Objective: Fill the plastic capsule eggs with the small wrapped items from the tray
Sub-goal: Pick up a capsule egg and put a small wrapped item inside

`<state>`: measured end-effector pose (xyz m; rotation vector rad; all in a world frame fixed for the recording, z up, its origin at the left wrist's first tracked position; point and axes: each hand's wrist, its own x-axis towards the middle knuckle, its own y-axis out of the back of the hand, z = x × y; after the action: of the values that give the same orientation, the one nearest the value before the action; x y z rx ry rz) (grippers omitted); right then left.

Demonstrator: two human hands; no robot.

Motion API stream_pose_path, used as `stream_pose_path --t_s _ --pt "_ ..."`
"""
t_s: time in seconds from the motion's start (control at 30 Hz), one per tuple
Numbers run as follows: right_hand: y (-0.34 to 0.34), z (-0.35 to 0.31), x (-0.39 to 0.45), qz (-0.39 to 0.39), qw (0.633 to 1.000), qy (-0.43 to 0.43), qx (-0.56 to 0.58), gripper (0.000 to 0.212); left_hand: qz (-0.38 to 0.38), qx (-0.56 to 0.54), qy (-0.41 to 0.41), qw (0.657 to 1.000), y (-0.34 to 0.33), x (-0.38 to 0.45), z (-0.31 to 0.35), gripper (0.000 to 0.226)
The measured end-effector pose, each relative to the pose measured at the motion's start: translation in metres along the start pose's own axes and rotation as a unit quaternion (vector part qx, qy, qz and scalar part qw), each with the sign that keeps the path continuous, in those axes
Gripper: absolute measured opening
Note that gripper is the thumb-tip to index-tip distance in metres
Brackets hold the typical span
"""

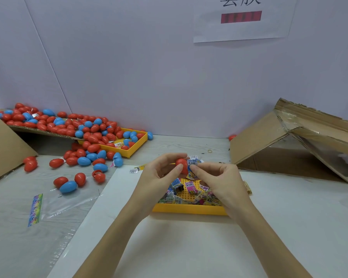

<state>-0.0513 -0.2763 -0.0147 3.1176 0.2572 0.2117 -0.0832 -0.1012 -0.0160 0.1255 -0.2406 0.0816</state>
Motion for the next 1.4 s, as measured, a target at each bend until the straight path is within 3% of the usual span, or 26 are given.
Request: stream_pose_path --t_s 0.2,0.37,1.4 --pt "0.0015 0.0023 0.0014 0.012 1.000 -0.007 0.000 0.009 0.023 0.016 -0.003 1.000 -0.0001 -0.0001 0.0016 0.030" --pt "0.0039 0.0050 0.0044 -0.011 0.999 -0.036 -0.021 0.027 0.017 -0.002 0.005 1.000 0.0004 -0.0013 0.0045 0.035" --pt "-0.0011 0.0072 0.0033 -0.049 0.996 0.028 -0.074 0.016 -0.002 0.041 0.022 0.999 0.0012 0.0012 -0.0013 0.031"
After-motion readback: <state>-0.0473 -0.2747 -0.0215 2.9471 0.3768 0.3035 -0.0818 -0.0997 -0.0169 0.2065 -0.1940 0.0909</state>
